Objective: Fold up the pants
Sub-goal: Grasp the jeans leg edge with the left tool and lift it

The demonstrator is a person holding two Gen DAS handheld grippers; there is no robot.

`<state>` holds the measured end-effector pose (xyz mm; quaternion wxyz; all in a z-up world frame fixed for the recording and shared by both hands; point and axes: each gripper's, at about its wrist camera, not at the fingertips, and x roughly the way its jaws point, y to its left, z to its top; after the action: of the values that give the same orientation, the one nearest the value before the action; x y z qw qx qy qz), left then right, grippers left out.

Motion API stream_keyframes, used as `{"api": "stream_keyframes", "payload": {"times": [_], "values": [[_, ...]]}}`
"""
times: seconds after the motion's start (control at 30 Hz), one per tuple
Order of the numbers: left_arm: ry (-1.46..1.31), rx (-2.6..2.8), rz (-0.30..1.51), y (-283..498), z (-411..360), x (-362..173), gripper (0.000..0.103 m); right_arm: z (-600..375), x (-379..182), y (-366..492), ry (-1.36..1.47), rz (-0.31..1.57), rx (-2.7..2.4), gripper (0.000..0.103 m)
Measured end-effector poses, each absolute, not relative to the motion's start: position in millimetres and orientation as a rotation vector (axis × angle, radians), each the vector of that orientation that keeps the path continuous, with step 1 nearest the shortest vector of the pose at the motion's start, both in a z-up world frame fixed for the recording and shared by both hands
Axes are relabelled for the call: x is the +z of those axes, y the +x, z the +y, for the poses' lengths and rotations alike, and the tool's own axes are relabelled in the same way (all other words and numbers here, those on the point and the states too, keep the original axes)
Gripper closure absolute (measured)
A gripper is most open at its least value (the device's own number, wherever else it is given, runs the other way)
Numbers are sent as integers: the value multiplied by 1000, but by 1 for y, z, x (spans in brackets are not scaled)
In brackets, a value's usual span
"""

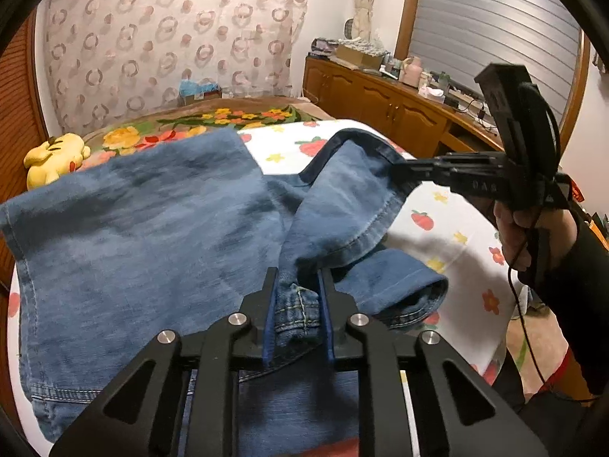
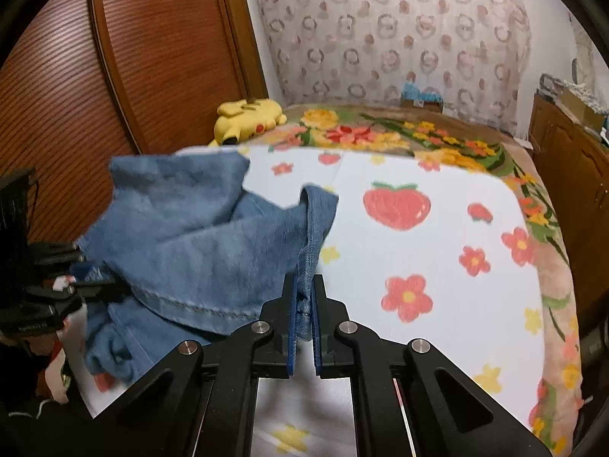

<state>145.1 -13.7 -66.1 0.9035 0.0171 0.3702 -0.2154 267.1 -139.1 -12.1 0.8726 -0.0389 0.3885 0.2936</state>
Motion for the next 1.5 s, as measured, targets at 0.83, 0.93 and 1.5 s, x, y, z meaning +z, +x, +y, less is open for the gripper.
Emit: {"api": "stream_keyframes", "payload": {"times": [0.83, 0.93, 1.5], "values": [[-31, -344, 544, 68, 52, -2, 90, -74, 88, 231, -164, 499, 771, 97], [-42, -315, 550, 62, 64, -6, 90, -61, 86, 230, -192, 484, 805, 97], [-130, -230, 622, 46, 107, -50, 90, 6, 64, 262, -331, 530, 962, 97]]}}
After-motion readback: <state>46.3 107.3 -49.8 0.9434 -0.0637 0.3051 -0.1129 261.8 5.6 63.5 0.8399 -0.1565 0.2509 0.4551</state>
